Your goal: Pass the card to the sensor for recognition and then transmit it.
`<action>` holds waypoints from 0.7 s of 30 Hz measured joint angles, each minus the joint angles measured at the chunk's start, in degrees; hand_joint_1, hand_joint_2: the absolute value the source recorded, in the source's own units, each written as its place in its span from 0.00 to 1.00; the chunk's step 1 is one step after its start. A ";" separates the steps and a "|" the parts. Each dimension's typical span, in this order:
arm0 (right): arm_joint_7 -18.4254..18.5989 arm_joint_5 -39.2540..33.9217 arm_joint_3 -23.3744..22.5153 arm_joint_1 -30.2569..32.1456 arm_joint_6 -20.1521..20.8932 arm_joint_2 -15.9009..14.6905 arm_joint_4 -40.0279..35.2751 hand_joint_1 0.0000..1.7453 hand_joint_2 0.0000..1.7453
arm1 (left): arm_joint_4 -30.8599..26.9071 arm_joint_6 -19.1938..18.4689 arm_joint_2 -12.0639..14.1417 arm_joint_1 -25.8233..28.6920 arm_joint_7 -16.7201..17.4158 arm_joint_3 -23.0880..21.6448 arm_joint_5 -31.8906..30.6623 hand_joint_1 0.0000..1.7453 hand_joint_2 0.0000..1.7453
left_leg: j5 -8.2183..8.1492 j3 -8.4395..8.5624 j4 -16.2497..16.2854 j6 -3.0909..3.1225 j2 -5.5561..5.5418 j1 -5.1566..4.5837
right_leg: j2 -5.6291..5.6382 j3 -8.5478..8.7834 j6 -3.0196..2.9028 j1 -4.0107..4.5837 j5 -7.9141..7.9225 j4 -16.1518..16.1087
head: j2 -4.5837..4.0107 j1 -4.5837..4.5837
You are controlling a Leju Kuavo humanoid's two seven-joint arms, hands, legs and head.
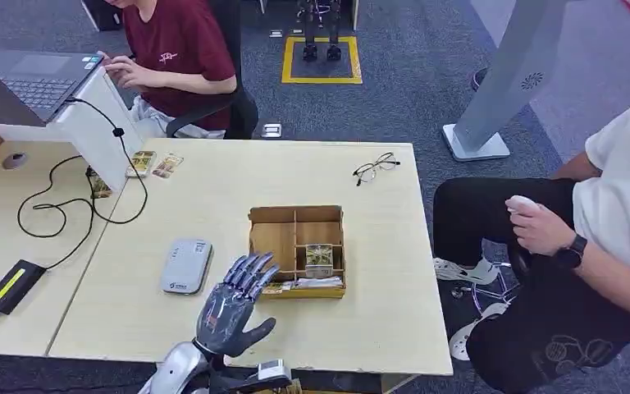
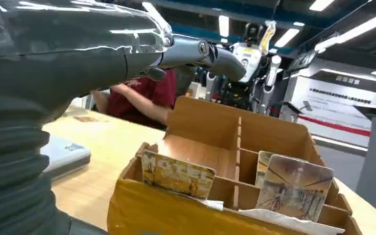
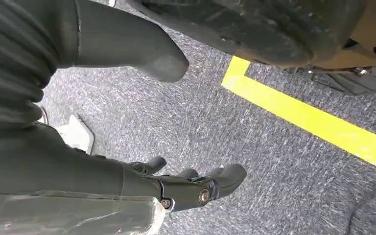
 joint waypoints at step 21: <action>2.23 0.94 1.09 0.97 0.02 -0.66 -3.30 0.00 0.00 | 7.79 2.01 -3.26 -4.16 -0.44 0.00 3.00 0.00 1.00 | 0.00 0.00 0.00 0.00 0.00 0.00 | 0.01 0.01 0.00 0.00 0.01 0.00 | 0.00 0.00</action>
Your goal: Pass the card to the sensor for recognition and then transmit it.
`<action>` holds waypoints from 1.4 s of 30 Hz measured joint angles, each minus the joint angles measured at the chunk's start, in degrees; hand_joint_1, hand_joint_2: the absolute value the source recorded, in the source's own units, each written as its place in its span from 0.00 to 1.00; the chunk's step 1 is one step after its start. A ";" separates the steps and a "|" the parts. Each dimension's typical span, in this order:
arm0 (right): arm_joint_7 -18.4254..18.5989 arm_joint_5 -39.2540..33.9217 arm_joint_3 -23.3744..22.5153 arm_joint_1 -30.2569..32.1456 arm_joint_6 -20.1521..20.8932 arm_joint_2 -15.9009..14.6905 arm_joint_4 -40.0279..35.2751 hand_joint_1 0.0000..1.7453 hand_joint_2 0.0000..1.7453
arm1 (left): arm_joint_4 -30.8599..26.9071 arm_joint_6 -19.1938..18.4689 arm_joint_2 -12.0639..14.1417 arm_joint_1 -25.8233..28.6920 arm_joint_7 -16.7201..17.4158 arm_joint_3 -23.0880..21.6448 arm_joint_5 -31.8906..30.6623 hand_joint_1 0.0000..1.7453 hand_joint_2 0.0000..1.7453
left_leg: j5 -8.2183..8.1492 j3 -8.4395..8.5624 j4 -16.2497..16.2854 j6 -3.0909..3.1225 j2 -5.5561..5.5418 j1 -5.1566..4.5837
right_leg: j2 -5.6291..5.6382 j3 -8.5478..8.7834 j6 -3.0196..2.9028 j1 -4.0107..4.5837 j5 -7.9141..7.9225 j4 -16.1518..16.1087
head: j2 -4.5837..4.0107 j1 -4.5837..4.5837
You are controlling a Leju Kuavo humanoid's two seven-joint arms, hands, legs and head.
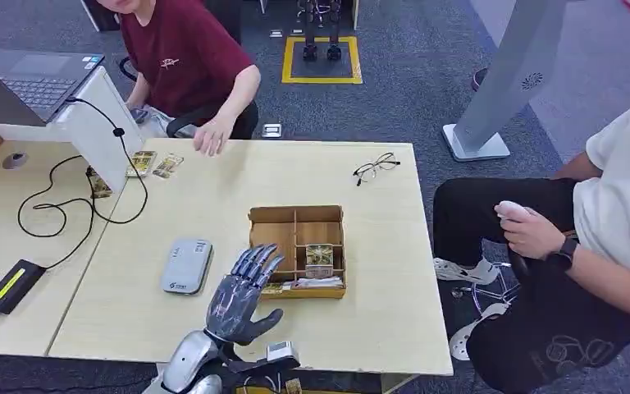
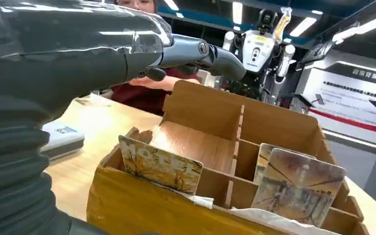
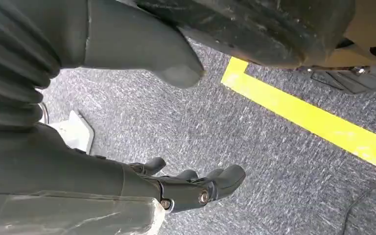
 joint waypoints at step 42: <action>0.44 0.07 0.57 0.49 0.00 -0.31 -1.38 0.00 0.00 | 4.76 -0.15 -0.85 -2.33 -1.36 1.49 3.26 1.00 1.00 | 0.00 0.00 0.00 0.00 0.00 0.00 | 0.00 0.02 0.00 0.00 0.00 0.00 | 0.00 0.00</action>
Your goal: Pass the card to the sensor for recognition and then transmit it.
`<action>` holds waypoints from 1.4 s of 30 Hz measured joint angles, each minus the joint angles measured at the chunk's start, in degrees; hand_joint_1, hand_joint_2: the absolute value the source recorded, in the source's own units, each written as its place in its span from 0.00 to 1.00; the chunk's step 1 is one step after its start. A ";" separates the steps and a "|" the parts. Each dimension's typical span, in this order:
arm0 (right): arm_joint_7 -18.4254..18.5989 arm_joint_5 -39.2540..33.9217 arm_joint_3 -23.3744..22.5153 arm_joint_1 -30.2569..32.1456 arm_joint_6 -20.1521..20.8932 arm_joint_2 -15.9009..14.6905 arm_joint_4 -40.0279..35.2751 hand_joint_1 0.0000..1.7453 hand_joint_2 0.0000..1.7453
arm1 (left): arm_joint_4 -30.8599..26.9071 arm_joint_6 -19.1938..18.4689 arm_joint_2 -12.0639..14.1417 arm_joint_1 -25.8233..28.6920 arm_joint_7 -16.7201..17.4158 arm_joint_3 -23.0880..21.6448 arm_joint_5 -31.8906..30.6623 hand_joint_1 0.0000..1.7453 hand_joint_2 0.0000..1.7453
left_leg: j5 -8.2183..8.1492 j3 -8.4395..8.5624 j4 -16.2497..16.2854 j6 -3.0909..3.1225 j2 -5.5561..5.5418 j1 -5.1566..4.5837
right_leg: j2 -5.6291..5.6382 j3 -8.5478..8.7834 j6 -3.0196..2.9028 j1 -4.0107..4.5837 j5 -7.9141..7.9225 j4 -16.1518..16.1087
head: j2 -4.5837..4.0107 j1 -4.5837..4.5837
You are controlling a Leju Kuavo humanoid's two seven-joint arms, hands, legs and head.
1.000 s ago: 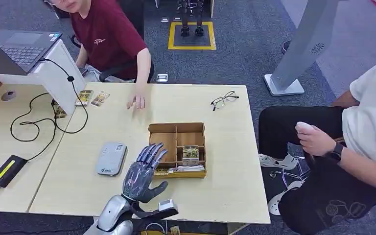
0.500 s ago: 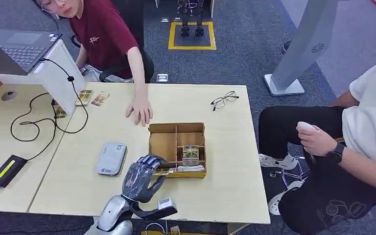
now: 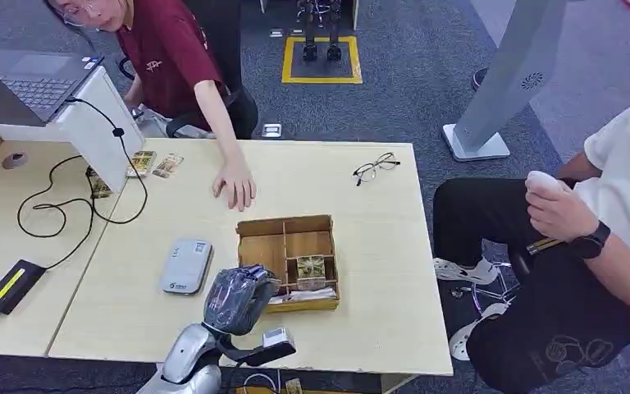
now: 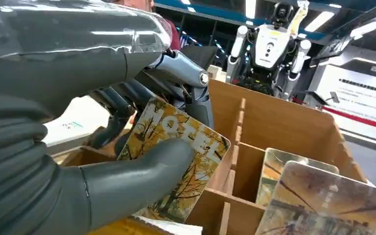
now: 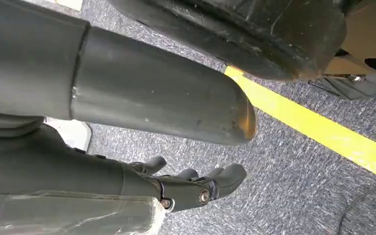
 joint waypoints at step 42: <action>1.95 2.99 1.97 -0.21 1.25 -0.13 -1.53 0.00 0.00 | 0.48 3.15 4.72 -22.76 13.75 10.67 -13.86 1.00 1.00 | 0.22 -0.02 0.00 0.02 -0.04 0.00 | -0.01 -0.02 -0.11 0.01 0.16 0.04 | 0.00 0.02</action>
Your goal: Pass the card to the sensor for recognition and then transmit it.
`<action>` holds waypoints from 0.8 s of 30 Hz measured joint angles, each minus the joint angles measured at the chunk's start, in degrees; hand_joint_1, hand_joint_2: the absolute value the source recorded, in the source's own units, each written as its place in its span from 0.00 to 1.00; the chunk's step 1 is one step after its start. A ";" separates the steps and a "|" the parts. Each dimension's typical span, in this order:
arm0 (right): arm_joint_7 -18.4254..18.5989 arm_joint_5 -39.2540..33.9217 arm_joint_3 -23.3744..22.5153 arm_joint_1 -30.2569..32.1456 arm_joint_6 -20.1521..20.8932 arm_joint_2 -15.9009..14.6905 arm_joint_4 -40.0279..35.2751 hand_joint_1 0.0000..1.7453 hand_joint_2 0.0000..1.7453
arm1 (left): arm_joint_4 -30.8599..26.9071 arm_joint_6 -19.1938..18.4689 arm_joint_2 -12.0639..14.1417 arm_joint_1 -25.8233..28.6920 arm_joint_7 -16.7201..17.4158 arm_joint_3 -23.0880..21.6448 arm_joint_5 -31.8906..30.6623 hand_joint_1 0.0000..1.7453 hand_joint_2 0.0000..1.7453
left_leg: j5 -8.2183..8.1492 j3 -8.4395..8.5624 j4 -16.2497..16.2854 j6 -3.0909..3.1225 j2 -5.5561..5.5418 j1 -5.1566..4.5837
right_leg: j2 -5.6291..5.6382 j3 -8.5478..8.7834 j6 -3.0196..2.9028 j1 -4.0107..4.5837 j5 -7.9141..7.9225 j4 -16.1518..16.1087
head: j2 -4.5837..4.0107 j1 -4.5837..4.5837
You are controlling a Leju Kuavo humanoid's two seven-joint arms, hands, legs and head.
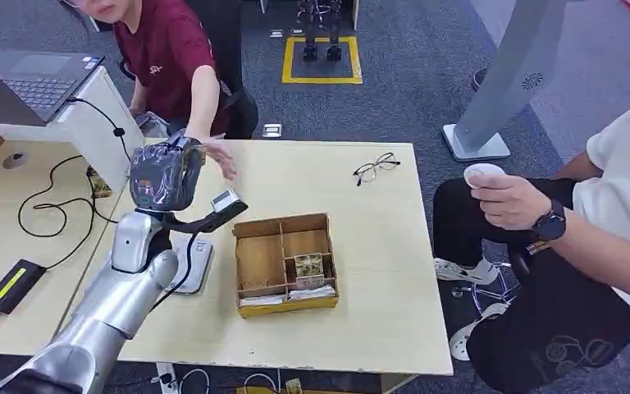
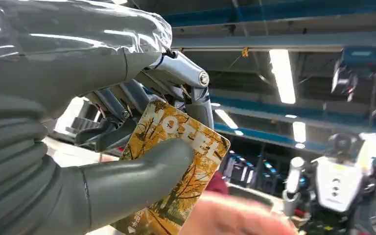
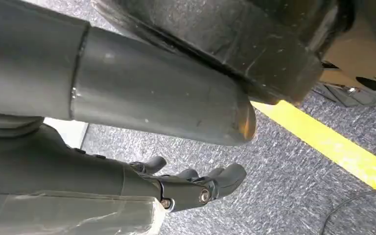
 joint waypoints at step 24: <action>0.44 0.02 0.52 -0.02 0.24 -0.22 -0.48 0.00 0.00 | 4.72 0.04 -0.59 -0.17 -1.47 3.06 0.09 0.00 1.00 | -0.01 -0.04 0.00 0.00 0.00 0.00 | -0.01 -0.04 0.00 0.00 0.00 -0.01 | 0.00 -0.02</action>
